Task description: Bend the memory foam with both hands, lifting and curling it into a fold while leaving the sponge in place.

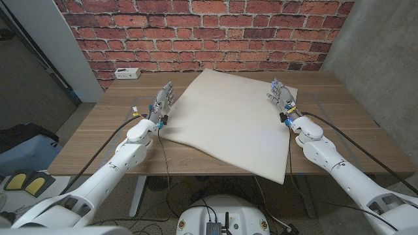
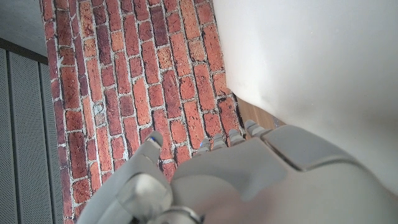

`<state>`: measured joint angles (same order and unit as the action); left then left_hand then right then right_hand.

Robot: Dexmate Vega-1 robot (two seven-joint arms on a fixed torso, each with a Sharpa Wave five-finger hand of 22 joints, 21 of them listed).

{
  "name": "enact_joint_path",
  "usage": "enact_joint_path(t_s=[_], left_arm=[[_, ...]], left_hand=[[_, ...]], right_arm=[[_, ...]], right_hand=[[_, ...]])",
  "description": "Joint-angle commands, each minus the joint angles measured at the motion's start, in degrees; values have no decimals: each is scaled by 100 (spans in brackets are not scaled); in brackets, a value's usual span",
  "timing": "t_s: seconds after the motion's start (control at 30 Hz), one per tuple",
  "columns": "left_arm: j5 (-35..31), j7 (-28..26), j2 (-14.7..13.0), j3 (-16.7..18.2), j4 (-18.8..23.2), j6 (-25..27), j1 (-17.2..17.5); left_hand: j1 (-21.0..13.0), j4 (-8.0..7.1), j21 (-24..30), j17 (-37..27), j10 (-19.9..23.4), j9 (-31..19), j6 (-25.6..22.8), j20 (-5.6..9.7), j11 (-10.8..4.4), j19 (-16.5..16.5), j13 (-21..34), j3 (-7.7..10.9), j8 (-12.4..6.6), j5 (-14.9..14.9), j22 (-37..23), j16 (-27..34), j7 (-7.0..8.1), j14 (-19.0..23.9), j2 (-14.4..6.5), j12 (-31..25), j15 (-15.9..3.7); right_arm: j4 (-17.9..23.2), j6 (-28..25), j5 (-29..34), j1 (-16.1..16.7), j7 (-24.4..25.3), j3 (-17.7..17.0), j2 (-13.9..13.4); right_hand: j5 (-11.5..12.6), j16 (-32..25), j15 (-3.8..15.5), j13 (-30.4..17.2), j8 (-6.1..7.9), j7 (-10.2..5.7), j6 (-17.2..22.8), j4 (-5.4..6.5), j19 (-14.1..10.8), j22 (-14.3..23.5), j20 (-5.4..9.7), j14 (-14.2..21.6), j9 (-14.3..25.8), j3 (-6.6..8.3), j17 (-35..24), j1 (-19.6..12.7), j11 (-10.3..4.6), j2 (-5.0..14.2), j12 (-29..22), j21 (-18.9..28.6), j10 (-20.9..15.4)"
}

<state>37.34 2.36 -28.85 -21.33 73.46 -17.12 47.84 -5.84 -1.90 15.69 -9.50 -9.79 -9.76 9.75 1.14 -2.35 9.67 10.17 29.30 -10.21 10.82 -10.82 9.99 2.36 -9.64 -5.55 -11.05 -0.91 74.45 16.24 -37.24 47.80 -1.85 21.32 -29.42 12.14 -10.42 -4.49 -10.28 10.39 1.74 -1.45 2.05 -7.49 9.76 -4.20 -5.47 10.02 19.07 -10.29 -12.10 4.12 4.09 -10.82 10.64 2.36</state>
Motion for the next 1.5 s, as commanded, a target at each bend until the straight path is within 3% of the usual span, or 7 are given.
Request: enact_joint_path(t_s=[0.03,0.7,0.9,1.1,1.23,1.33,1.5], left_arm=[[-257,-115,-77,-74,8,-51,-2],[-1526,-1137,-1009,-221,1422,957,316],[-1809,-1350,-1227,-217,1768,1222,437],[-2003,-1289,-1486,-231,2051,1452,492],[-2174,-1232,-1664,-256,2225,1557,519],[-2369,-1264,-1794,-269,2378,1630,554],[-2653,-1318,-1996,-272,2672,1856,622]], left_hand=[[-1,2,24,-23,-1359,-8,1095,-10,-4,108,17,35,-20,33,-15,30,0,-1301,-35,-45,-8],[-38,69,3,-19,-1152,-9,853,-182,68,37,18,-4,-81,19,-10,65,37,-1113,-13,-99,75],[-84,174,-71,-37,-915,-20,471,-877,268,65,26,-45,-107,-7,-20,99,245,-761,25,-126,547],[-129,240,-92,-47,-548,-26,218,-1040,270,34,34,-36,-122,-15,-33,128,262,-493,7,-213,651],[-164,277,-96,-47,-439,-28,111,-932,355,4,35,-20,-122,-17,-37,99,229,-474,-15,-219,520],[-242,338,-72,-39,-346,-30,45,-251,429,-131,33,22,-82,-19,-38,61,126,-458,-96,-188,453],[-327,393,-51,-31,-227,-31,-100,-27,339,-287,35,63,-88,-24,-21,58,-143,-395,-178,-178,311]], right_arm=[[64,-120,65,-26,13,46,-50],[1171,-1027,859,111,574,281,-780],[1598,-1379,1154,172,725,350,-1052],[1957,-1649,1373,250,829,378,-1267],[2161,-1833,1497,300,870,396,-1402],[2386,-2067,1574,360,952,394,-1510],[2921,-2847,1858,414,1277,457,-1725]], right_hand=[[32,-39,-8,-31,28,28,-21,-13,-50,28,0,-40,25,26,-9,-49,52,-3,-37,41,6],[33,-68,-156,-34,59,40,76,-104,-72,29,-84,46,28,56,-6,-130,184,69,-72,60,-131],[23,-99,-251,-37,94,-72,201,-178,-113,31,-210,153,31,106,-8,-219,227,145,-92,78,-222],[-3,-140,-310,-42,99,-163,277,-260,-174,35,-307,310,34,161,-12,-318,208,222,-117,100,-337],[-16,-157,-309,-44,102,-171,312,-303,-215,36,-333,384,35,201,-14,-379,202,272,-120,113,-375],[-24,-158,-305,-45,104,-170,331,-326,-223,37,-331,402,36,220,-15,-410,202,294,-120,114,-390],[-59,-154,-249,-49,98,-212,361,-386,-282,41,-216,428,39,339,-27,-547,173,474,-111,132,-417]])
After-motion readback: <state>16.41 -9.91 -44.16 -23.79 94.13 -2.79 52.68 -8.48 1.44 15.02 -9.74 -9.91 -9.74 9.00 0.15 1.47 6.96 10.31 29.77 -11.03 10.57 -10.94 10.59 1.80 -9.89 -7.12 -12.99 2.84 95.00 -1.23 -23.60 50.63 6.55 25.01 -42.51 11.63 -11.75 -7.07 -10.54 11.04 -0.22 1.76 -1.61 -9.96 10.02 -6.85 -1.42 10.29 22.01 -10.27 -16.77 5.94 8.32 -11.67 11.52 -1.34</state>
